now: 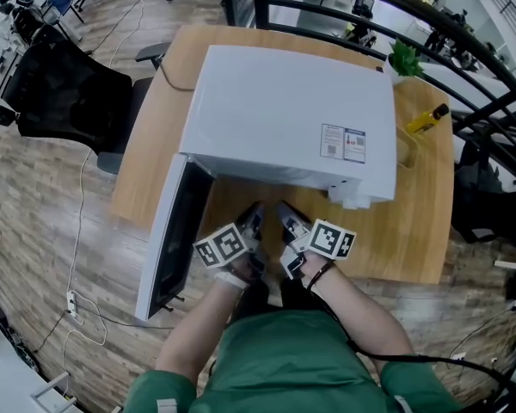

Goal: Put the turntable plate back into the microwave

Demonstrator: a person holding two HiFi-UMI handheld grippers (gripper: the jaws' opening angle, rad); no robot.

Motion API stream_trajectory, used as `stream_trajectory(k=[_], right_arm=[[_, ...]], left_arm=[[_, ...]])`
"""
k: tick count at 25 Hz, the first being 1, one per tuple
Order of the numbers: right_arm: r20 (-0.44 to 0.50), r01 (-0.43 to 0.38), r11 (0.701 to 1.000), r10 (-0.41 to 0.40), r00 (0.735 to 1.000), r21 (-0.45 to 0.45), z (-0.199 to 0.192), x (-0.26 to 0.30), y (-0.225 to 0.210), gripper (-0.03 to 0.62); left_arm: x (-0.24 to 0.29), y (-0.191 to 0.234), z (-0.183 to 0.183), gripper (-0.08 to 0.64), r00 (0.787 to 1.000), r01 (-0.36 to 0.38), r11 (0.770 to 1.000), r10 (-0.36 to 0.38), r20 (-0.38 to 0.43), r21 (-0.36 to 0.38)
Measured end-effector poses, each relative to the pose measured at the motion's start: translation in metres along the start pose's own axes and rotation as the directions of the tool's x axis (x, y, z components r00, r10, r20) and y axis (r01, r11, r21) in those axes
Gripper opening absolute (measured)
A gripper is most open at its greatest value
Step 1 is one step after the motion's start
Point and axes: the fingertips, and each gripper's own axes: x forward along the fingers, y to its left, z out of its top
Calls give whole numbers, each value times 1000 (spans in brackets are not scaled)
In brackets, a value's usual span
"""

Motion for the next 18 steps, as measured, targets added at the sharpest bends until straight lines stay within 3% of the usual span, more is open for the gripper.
stream_trajectory(k=[8,15,18], right_arm=[[-12,-41,989,40,999,-139,5,-21,33,34],[24,-45,960,53,998,-278,27,-41,61,34],[28,-38,935,51,998,-352,30,-48,72,34]], left_arm=[[-21,-25,7,49,1000,-11,992,9,17,126],[-46,-49,20,49,998,-41,968,28,55,248],[-56,-66,23,49,998,-39,944,19,66,328]])
